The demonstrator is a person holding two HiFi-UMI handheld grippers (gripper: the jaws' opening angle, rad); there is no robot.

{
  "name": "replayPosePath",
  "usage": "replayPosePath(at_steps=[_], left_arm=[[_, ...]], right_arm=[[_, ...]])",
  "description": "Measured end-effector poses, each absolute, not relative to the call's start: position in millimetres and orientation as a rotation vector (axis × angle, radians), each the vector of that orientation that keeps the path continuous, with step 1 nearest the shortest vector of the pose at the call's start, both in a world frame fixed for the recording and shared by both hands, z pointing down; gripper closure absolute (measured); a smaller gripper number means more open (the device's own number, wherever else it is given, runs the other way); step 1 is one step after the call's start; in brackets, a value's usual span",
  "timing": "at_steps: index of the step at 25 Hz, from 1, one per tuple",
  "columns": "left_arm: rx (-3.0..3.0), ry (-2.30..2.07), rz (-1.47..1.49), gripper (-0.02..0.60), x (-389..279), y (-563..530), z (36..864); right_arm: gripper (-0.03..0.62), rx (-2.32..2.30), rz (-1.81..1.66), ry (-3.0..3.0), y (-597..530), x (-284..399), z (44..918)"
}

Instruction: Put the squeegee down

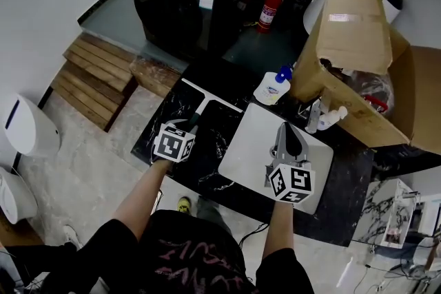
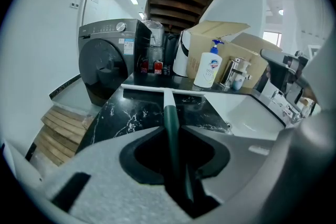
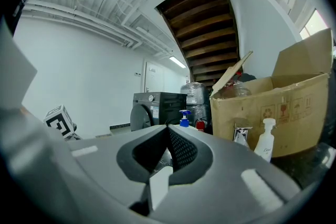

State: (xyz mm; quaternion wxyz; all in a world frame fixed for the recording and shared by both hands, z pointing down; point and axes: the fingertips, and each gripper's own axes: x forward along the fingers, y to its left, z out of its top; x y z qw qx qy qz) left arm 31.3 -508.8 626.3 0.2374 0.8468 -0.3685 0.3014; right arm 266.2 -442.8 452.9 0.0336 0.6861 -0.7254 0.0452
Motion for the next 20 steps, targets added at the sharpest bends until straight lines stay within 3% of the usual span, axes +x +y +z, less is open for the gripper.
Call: replayPosePath(at_steps=[11, 20], left_arm=[[2.317, -0.996, 0.878, 0.474, 30.7, -507.1, 632.0], [2.337, -0.986, 0.872, 0.426, 24.5, -505.4, 626.6]], right_arm=[[0.586, 2.109, 0.128, -2.221, -443.2, 263.4, 453.4], [0.586, 2.122, 0.126, -2.219, -439.6, 259.4, 451.1]])
